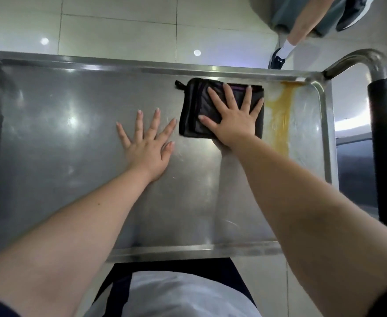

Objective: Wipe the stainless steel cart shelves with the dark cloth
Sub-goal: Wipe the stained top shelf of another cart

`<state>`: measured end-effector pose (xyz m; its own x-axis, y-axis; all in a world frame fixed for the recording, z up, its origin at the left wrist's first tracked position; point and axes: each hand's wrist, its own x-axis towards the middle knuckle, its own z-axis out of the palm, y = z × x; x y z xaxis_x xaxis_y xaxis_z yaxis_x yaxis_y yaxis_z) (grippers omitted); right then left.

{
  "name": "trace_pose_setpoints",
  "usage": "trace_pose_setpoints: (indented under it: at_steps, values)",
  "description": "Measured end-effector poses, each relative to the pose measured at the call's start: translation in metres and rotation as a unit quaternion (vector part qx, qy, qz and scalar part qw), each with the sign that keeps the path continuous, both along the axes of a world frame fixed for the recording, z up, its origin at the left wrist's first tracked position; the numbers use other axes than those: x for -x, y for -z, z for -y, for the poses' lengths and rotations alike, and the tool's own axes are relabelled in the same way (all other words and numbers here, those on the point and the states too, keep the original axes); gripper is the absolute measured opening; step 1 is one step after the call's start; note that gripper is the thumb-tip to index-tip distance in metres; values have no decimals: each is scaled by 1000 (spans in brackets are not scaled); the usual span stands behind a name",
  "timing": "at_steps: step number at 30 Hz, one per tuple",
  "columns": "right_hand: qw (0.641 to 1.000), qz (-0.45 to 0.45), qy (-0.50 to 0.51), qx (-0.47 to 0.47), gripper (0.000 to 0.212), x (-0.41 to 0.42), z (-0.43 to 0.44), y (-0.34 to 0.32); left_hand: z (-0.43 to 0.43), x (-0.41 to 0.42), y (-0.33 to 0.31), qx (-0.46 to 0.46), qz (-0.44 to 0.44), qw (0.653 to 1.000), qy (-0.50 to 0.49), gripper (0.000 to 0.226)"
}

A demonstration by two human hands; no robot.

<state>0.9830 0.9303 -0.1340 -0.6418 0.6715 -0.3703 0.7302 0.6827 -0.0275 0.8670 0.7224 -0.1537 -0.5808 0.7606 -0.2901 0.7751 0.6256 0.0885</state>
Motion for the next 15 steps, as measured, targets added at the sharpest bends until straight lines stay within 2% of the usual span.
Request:
trace_pose_setpoints:
  at_steps: [3, 6, 11, 15]
  values:
    - [1000, -4, -4, 3, 80, 10, -10, 1, -1, 1, -2, 8, -7, 1000, -2, 55]
    - [1000, 0, -3, 23, 83, -15, 14, -2, -4, -1, -4, 29, -15, 999, -6, 55]
    - [997, 21, -47, 51, 81, -114, 92, -11, -5, -2, -7, 44, -14, 999, -12, 55]
    - [995, 26, -87, 35, 80, -195, 145, -6, -6, -3, -11, 47, -10, 999, -7, 55]
